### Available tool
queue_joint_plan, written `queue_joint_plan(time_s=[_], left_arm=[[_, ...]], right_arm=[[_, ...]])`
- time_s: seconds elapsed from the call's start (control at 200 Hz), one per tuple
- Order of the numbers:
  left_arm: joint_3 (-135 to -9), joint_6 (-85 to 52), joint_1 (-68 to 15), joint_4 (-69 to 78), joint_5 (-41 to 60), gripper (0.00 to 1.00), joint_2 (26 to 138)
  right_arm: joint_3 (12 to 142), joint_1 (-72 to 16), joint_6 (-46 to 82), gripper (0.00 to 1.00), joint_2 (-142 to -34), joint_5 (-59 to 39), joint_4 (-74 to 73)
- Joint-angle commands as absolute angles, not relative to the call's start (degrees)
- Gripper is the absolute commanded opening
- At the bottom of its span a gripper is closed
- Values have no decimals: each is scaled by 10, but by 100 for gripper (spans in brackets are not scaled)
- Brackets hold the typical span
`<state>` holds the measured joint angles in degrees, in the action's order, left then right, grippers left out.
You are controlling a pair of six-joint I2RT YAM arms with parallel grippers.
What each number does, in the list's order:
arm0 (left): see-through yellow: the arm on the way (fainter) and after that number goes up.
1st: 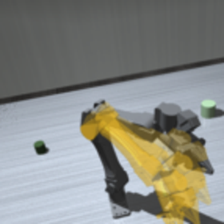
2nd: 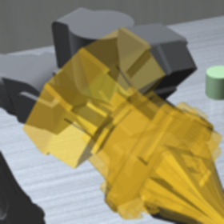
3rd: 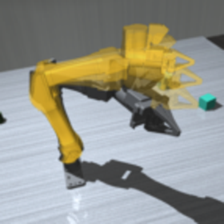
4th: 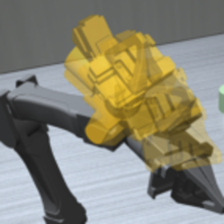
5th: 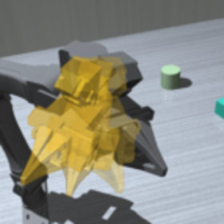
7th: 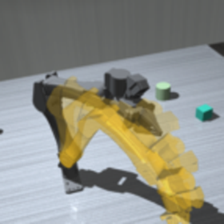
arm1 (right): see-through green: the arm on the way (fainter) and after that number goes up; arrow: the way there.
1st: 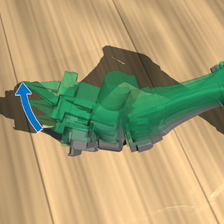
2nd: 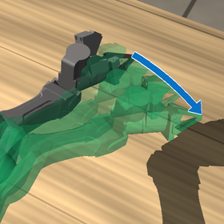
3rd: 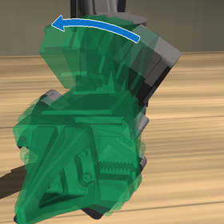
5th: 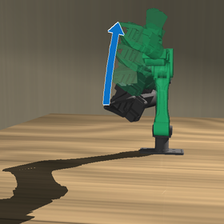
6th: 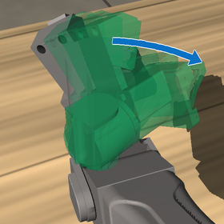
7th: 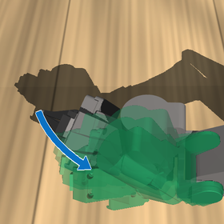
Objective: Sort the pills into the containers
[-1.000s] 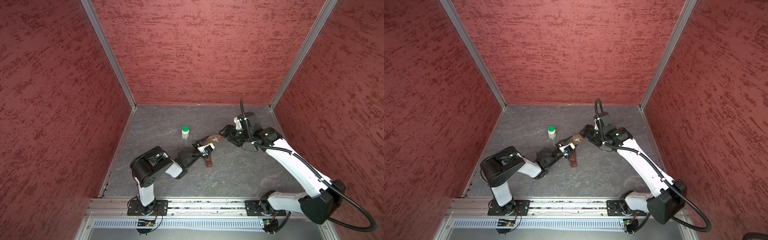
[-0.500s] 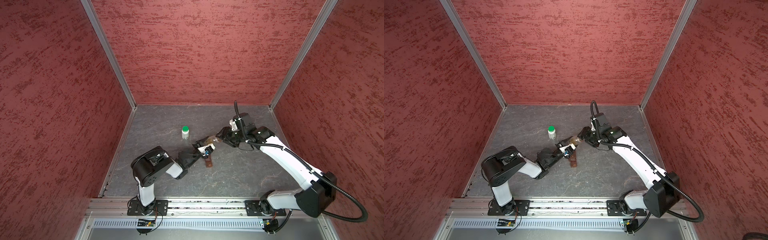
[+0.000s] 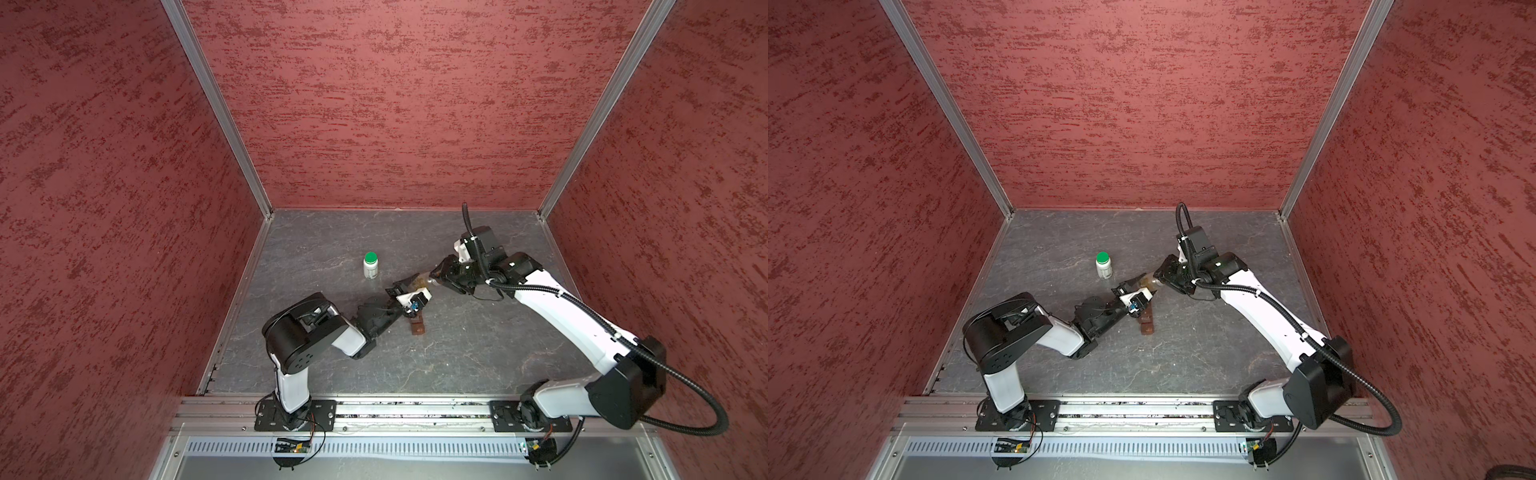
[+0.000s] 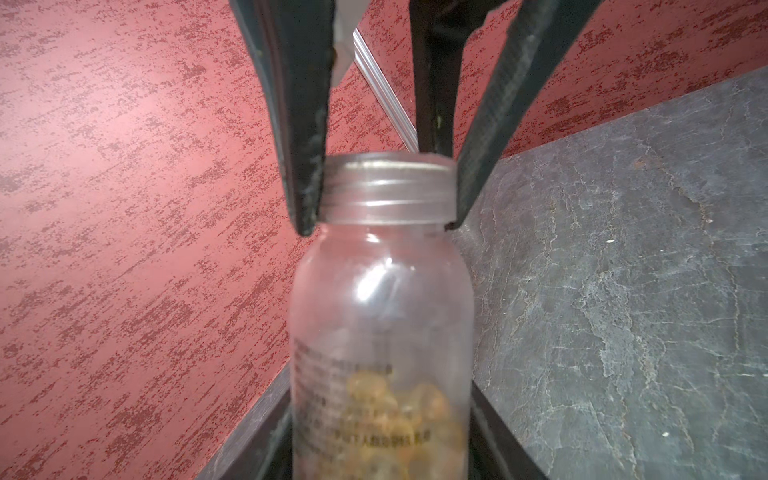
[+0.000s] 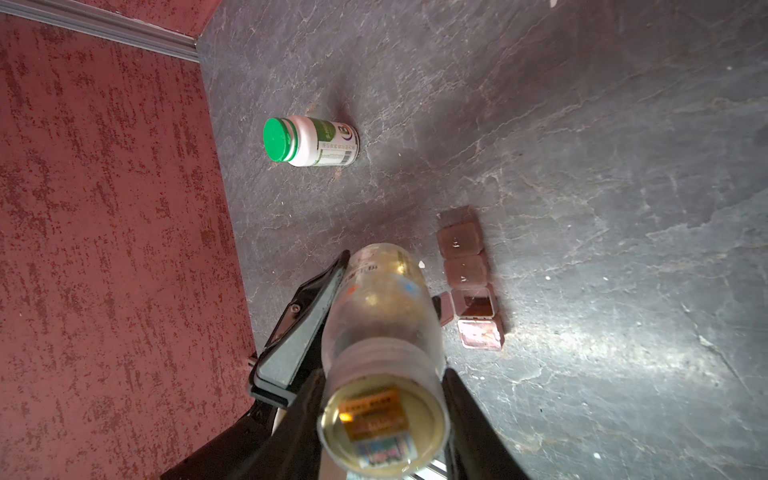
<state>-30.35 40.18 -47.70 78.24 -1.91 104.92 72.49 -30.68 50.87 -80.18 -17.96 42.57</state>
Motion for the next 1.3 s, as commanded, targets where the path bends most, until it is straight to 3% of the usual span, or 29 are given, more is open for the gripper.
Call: queue_joint_plan(time_s=[0.0,0.13,0.326,0.461,1.297], left_arm=[[-307,400,-479,809,-11,0,1053],[-290,356,-464,792,68,0,1032],[-303,253,-424,641,276,0,961],[-313,210,-408,600,359,0,946],[-310,180,-403,624,372,0,959]], right_arm=[[750,-310,473,39,-808,-154,464],[760,-318,354,36,-806,-172,477],[710,-339,127,34,-755,-246,466],[693,-342,42,36,-730,-230,489],[694,-343,-4,43,-726,-195,509]])
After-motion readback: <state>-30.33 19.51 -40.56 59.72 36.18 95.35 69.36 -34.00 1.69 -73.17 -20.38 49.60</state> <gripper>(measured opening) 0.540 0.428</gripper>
